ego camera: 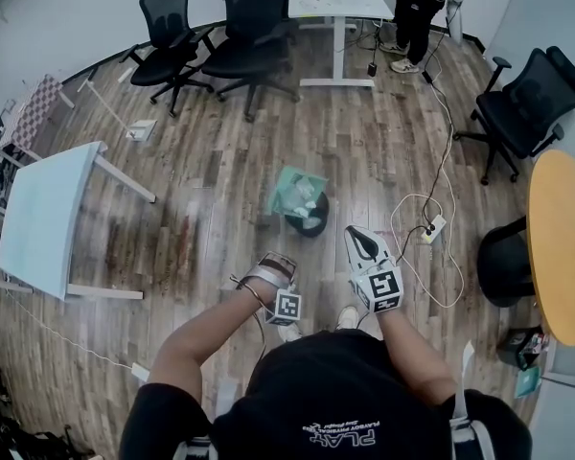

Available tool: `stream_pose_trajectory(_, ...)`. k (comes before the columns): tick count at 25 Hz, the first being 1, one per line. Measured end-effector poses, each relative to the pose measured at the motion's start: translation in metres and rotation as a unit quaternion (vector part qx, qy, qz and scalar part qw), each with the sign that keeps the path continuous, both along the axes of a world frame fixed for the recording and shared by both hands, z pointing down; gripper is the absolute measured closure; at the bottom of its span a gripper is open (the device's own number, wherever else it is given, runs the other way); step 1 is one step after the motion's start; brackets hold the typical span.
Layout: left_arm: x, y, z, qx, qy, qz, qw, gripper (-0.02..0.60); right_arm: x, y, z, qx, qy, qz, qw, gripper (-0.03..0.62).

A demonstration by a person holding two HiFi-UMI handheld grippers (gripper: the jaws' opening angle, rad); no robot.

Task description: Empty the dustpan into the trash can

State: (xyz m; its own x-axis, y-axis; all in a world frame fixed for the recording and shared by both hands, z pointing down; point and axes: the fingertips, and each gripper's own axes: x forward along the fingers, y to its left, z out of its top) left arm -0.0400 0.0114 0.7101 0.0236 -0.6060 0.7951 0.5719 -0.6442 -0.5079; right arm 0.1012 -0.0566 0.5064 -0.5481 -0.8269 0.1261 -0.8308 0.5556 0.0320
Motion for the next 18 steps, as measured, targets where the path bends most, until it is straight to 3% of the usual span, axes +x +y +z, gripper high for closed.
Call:
stream_pose_trajectory(10, 0.005, 0.023, 0.023, -0.005, -0.068, 0.082, 0.9943, 0.471, 0.001, -0.001, 0.0, -0.003, -0.004, -0.001, 1.0, 0.569)
stream_pose_trajectory(15, -0.008, 0.033, 0.035, 0.007, -0.138, 0.16, 0.9773, 0.471, 0.0, 0.0, 0.003, -0.005, -0.007, -0.005, 1.0, 0.569)
stream_pose_trajectory(18, -0.012, 0.038, 0.039, 0.008, -0.158, 0.185, 0.9699, 0.469, -0.002, 0.0, 0.004, -0.006, -0.009, -0.006, 1.0, 0.569)
